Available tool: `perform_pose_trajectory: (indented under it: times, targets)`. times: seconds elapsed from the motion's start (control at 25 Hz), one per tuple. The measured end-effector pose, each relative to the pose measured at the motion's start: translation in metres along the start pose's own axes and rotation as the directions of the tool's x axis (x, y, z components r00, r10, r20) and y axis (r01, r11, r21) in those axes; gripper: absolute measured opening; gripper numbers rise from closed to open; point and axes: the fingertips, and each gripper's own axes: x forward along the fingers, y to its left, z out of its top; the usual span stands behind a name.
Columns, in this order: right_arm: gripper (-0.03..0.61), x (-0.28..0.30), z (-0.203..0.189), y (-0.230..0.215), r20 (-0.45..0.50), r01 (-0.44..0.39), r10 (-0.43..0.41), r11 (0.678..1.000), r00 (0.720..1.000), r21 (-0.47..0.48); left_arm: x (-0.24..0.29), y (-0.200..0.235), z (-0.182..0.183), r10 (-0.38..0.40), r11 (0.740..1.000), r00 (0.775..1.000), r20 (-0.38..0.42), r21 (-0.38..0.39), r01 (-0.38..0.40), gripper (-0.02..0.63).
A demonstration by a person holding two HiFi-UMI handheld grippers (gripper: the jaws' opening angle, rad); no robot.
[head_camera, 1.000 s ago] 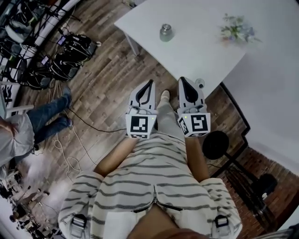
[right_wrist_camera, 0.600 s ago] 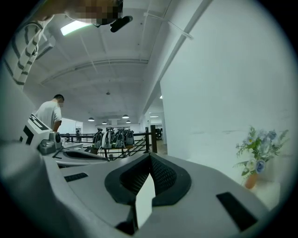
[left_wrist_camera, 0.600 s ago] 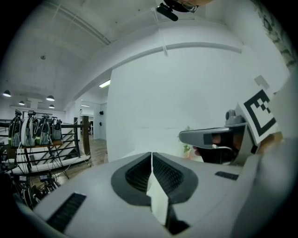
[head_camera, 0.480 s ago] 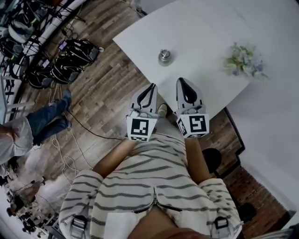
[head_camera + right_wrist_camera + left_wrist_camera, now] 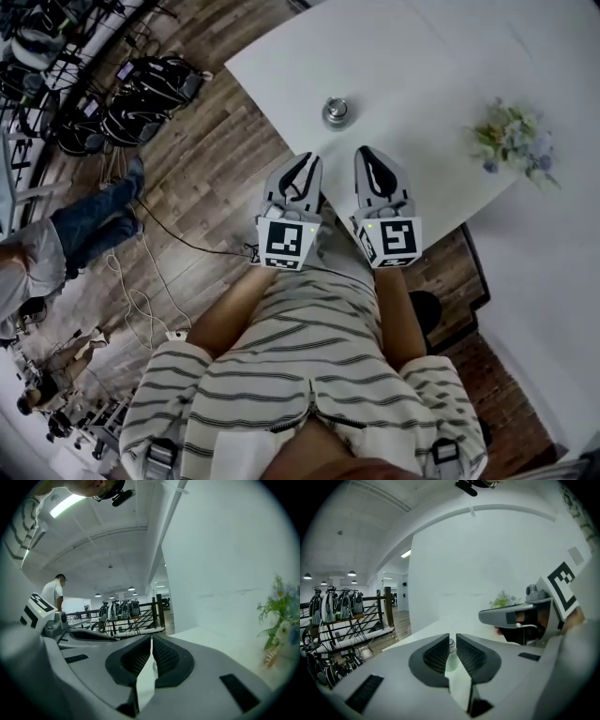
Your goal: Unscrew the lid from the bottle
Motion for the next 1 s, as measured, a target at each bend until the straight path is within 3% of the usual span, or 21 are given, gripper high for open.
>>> perform_pose_trajectory:
  times: [0.32,0.72,1.0]
  targets:
    - [0.097,0.039,-0.032,-0.021,-0.093,-0.043,0.042,0.999,0.995,-0.008,0.052,0.008,-0.044,-0.041,0.999,0.993,-0.115,-0.005,0.041,0.089]
    - [0.215,0.072,-0.072,-0.028,-0.207,-0.089,0.071,0.993,0.976,-0.076,0.095,0.013,-0.071,-0.113,0.991,0.984,-0.141,0.052,0.121,0.182]
    - [0.232,0.095,-0.090,-0.031,-0.269,-0.147,0.112,0.982,0.957,-0.115,0.123,0.010,-0.093,-0.190,0.975,0.963,-0.189,0.076,0.207,0.261]
